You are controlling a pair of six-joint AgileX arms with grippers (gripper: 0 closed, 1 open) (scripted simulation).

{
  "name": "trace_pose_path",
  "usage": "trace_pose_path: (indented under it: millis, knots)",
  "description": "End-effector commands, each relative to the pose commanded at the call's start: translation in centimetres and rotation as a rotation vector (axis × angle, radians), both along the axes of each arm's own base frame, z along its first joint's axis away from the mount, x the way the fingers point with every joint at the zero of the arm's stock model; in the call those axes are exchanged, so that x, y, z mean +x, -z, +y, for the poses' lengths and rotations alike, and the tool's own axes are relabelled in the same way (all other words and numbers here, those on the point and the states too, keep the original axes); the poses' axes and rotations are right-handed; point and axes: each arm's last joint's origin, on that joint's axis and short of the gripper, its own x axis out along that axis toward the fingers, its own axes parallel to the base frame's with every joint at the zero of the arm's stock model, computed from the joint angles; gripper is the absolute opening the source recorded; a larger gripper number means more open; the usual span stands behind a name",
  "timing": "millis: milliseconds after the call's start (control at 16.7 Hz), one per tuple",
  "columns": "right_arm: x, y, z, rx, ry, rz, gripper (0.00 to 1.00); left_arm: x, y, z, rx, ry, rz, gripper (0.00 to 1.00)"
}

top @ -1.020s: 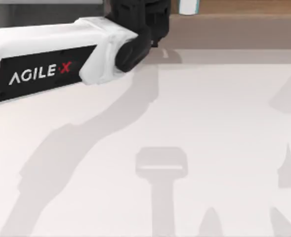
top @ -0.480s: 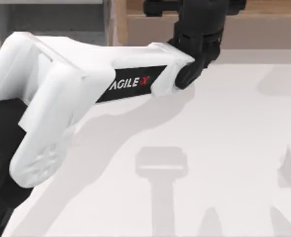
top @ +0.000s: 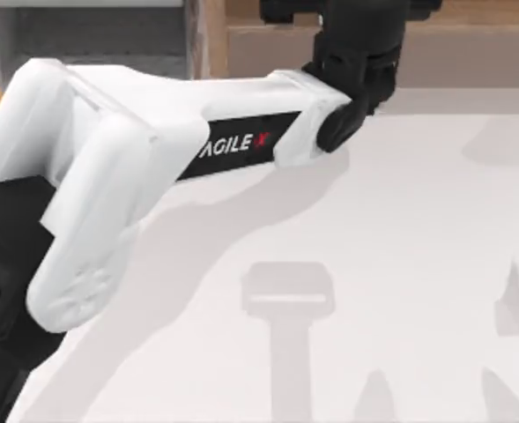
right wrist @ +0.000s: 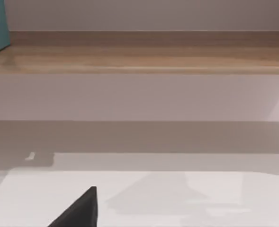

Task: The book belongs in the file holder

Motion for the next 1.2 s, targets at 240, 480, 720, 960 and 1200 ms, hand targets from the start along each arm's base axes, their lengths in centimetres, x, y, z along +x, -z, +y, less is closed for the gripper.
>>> trace_pose_path:
  millis: [240,480,720,960,1200]
  knots:
    - [0.0,0.0,0.0,0.0,0.0,0.0,1.0,1.08,-0.01,-0.06,0.0,0.0,0.0,1.0]
    - [0.0,0.0,0.0,0.0,0.0,0.0,1.0,1.1,-0.01,-0.06,0.0,0.0,0.0,0.92]
    - [0.0,0.0,0.0,0.0,0.0,0.0,1.0,1.1,-0.01,-0.06,0.0,0.0,0.0,0.62]
    - [0.0,0.0,0.0,0.0,0.0,0.0,1.0,1.1,-0.01,-0.06,0.0,0.0,0.0,0.32]
    - [0.0,0.0,0.0,0.0,0.0,0.0,1.0,1.1,-0.01,-0.06,0.0,0.0,0.0,0.02]
